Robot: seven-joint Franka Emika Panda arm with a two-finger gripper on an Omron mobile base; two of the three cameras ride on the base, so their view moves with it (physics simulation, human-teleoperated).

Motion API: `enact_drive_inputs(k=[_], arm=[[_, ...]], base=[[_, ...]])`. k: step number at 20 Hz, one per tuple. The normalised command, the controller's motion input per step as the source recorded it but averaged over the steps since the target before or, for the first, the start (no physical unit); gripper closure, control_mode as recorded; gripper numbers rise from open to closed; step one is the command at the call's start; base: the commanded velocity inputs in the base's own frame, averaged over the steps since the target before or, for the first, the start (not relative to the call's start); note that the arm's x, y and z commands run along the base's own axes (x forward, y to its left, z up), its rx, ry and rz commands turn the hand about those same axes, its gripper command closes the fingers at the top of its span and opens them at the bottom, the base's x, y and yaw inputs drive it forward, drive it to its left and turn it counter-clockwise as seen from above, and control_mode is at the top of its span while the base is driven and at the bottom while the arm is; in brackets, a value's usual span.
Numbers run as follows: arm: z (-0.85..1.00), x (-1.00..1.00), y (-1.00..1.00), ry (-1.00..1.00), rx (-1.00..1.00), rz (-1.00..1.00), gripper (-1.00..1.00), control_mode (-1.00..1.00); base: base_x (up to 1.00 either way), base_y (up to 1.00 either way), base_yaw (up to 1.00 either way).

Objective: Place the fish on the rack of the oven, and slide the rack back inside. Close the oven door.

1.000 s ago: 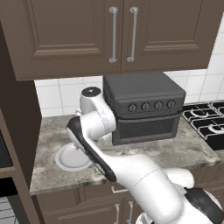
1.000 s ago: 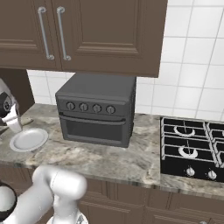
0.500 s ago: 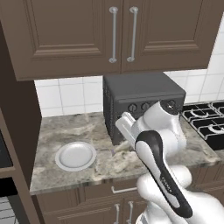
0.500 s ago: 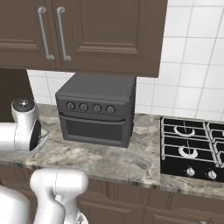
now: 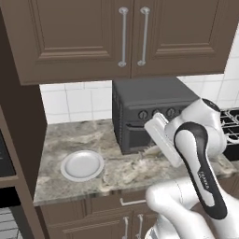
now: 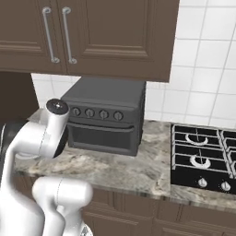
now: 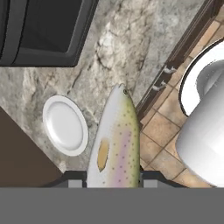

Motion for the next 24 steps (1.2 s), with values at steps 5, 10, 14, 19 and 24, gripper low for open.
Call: enact_drive_inputs(k=[5,10,14,19,24], arm=[[0.00,0.00,0.00,0.00,0.00,0.00,1.00,1.00],[0.00,0.00,0.00,0.00,0.00,0.00,1.00,1.00],[0.00,0.00,0.00,0.00,0.00,0.00,1.00,1.00],[0.00,0.00,0.00,0.00,0.00,0.00,1.00,1.00],[0.00,0.00,0.00,0.00,0.00,0.00,1.00,1.00]], base=[[-0.34,0.12,0.46],[-0.31,0.33,0.72],[-0.01,0.68,0.65],[-0.02,0.73,0.47],[-0.15,0.58,0.39]])
